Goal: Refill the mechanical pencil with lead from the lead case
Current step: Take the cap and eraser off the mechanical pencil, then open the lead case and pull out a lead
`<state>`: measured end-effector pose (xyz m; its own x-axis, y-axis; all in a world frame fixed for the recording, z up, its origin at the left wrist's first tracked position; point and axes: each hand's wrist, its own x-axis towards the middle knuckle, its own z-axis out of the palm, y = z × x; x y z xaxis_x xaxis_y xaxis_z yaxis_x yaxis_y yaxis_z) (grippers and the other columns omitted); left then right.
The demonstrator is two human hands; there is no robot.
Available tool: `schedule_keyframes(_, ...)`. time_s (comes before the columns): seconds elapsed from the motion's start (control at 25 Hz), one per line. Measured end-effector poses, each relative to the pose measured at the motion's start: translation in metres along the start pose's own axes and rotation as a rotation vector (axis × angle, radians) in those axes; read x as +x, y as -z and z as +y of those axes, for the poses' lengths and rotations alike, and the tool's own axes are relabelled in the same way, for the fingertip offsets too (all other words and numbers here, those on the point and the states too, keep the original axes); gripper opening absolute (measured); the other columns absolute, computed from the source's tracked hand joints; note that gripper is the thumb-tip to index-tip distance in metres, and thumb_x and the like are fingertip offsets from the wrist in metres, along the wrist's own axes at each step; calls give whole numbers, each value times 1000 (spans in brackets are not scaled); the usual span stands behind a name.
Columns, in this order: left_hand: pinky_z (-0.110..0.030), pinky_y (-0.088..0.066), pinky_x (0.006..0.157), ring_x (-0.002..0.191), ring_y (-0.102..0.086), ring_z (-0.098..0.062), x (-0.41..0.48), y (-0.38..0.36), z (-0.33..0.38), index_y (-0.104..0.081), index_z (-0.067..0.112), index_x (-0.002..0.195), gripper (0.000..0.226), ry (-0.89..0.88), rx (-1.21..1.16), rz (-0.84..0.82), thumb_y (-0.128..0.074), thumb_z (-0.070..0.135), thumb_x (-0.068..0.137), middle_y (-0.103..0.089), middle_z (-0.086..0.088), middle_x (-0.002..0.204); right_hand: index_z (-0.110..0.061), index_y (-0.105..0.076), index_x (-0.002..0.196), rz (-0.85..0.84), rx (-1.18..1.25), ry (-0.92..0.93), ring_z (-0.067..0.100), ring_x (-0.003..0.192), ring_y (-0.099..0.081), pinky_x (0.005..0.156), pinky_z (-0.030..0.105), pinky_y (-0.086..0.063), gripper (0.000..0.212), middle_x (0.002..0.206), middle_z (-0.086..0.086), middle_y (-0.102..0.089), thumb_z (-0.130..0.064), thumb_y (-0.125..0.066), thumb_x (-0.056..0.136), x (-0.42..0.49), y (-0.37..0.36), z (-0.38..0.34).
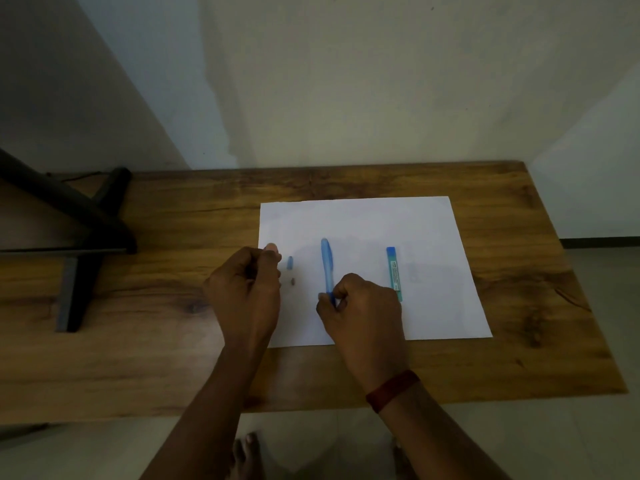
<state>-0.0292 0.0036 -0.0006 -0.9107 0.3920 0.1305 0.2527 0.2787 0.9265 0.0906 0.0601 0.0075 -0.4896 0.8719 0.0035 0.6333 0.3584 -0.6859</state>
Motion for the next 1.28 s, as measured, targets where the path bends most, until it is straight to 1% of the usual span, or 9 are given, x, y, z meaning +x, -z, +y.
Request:
schedule_keyframes(0.08,-32,-54,62,58,-63,-20,-1,0,-1,-67,13,72,29,-7,3,-9,-57,33,91,-64,-4,60,-12,-64,77,-7,-17,8,4,52,-48,55,5,-29,27,64,-2,-62,-38,-70,82,0,2,-1)
schedule_keyframes(0.16,-31,-54,62,58,-63,-19,-3,-1,1,-67,16,72,28,-2,1,-20,-56,36,90,-64,-3,61,-12,-64,78,21,-27,14,7,53,-52,58,10,-38,28,65,-1,-64,-40,-69,82,3,8,1)
schedule_keyframes(0.24,-25,-52,60,57,-62,-13,-4,-2,4,-66,23,70,25,-4,-11,-33,-56,37,89,-64,3,60,-12,-67,82,85,-73,3,12,60,-59,66,20,-49,27,70,2,-68,-39,-68,84,7,19,8)
schedule_keyframes(0.36,-24,-50,59,55,-61,-14,-10,-7,8,-67,20,69,31,-34,-23,-61,-53,42,87,-64,1,58,-11,-71,92,221,-166,-62,16,71,-65,72,27,-52,27,83,6,-73,-36,-68,84,15,42,29)
schedule_keyframes(0.52,-32,-54,54,53,-61,-14,-19,-19,14,-68,13,69,33,-87,-3,-102,-55,37,88,-64,-2,58,-11,-71,98,222,-227,-146,17,78,-66,69,25,-50,38,92,8,-73,-44,-68,81,19,58,53)
schedule_keyframes(0.76,-15,-48,50,56,-60,-10,-32,-32,20,-60,27,68,24,-132,-22,-127,-57,33,91,-55,18,54,-14,-71,90,178,-226,-133,9,66,-58,60,18,-41,40,82,3,-72,-52,-66,80,16,51,50)
schedule_keyframes(0.96,-22,-51,53,57,-60,-13,-34,-35,20,-62,23,70,24,-118,2,-133,-58,30,93,-58,11,57,-14,-68,81,145,-230,-127,7,60,-52,54,14,-32,29,75,2,-69,-43,-67,82,17,47,49)
schedule_keyframes(1.08,-29,-56,58,57,-62,-14,-37,-35,26,-67,18,79,22,-138,-1,-159,-57,32,93,-64,3,62,-15,-66,78,163,-200,-149,8,58,-53,52,11,-29,29,73,2,-69,-43,-69,80,18,47,49)
schedule_keyframes(1.28,-40,-60,72,72,-70,-16,-39,-40,36,-73,14,97,31,-77,-16,-278,-60,39,85,-74,1,84,-11,-67,79,282,-49,16,11,62,-61,59,9,-37,29,76,5,-72,-39,-74,76,18,44,42)
